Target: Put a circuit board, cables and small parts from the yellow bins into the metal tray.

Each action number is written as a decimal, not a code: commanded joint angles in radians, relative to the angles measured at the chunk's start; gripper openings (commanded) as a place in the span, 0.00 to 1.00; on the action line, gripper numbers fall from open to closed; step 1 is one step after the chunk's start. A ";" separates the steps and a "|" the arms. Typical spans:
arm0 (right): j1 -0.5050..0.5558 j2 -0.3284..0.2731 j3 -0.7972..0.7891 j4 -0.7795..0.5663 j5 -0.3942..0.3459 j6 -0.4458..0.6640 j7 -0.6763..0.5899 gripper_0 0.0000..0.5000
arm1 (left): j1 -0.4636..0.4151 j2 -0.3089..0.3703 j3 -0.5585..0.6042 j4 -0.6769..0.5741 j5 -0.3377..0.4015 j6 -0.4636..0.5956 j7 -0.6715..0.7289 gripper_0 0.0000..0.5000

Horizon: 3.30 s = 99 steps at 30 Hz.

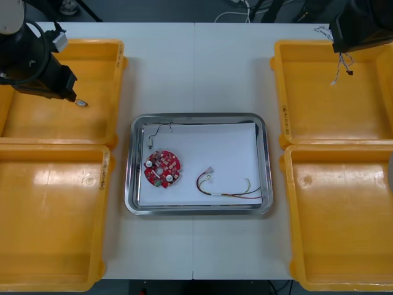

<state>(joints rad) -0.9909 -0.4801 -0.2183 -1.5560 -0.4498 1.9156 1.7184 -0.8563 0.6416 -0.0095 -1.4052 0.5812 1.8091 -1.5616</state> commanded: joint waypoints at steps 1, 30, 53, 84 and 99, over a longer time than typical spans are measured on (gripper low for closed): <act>0.066 0.008 0.065 -0.111 -0.075 0.004 -0.033 0.00 | -0.063 0.046 0.026 0.065 -0.027 -0.099 -0.141 1.00; 0.144 0.006 0.531 -0.257 -0.331 -0.027 0.053 0.02 | -0.067 0.006 -0.110 0.316 -0.009 -0.476 -0.166 1.00; -0.066 0.124 0.623 0.063 -0.311 -0.056 0.467 0.03 | -0.070 -0.036 -0.144 0.387 0.040 -0.562 -0.172 1.00; 0.001 0.113 0.858 0.105 -0.208 -0.310 0.612 0.03 | -0.069 -0.057 -0.205 0.448 0.065 -0.640 -0.169 1.00; 0.084 0.090 0.889 0.105 -0.190 -0.417 0.629 0.03 | -0.067 -0.056 -0.205 0.450 0.069 -0.640 -0.172 0.00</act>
<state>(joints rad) -0.9163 -0.3681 0.6467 -1.4366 -0.6472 1.5208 2.3127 -0.8865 0.6041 -0.2017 -0.9584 0.6415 1.1798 -1.6708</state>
